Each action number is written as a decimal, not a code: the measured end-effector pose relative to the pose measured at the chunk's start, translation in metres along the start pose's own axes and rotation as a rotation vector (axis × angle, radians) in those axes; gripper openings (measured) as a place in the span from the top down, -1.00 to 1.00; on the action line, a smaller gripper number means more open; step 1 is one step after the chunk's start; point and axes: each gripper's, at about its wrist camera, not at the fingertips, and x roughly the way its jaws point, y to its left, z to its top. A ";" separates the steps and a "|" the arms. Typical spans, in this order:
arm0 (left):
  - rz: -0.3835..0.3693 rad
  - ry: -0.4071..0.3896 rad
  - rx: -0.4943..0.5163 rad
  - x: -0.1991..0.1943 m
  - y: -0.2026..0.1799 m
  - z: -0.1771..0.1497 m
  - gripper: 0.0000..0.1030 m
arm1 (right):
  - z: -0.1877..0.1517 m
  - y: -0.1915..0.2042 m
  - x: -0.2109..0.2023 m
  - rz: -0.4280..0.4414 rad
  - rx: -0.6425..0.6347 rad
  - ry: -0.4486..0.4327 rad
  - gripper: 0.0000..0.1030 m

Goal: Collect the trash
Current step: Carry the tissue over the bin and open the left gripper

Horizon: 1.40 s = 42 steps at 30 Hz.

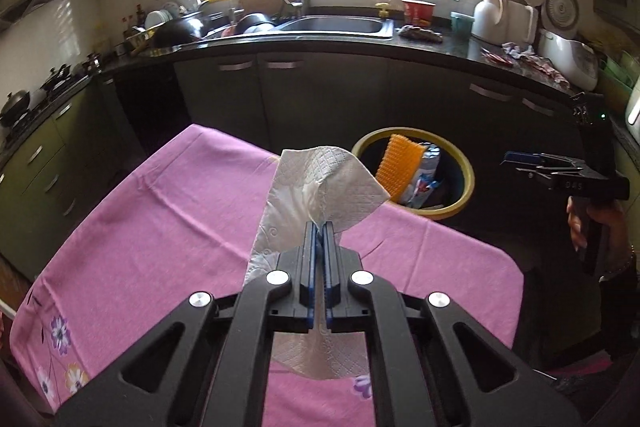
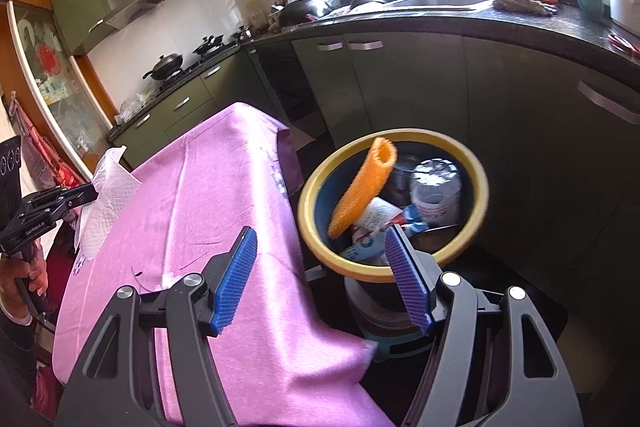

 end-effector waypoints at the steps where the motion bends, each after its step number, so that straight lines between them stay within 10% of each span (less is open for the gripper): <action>1: -0.025 -0.004 0.015 0.008 -0.010 0.010 0.94 | 0.000 -0.007 -0.004 -0.012 0.010 -0.009 -0.28; 12: -0.231 0.117 0.098 0.142 -0.095 0.087 0.94 | -0.007 -0.071 -0.028 -0.058 0.127 -0.041 -0.29; 24: -0.224 0.230 0.213 0.242 -0.162 0.102 0.89 | -0.012 -0.097 -0.038 -0.061 0.182 -0.063 -0.30; 27: -0.190 0.247 0.223 0.257 -0.165 0.099 0.12 | -0.013 -0.095 -0.038 -0.062 0.178 -0.060 -0.31; 28: -0.173 0.239 0.223 0.257 -0.165 0.098 -0.18 | -0.013 -0.094 -0.038 -0.059 0.177 -0.059 -0.31; 42: -0.039 0.056 0.057 0.124 -0.095 0.070 -0.49 | -0.002 -0.054 -0.046 -0.027 0.062 -0.078 -0.40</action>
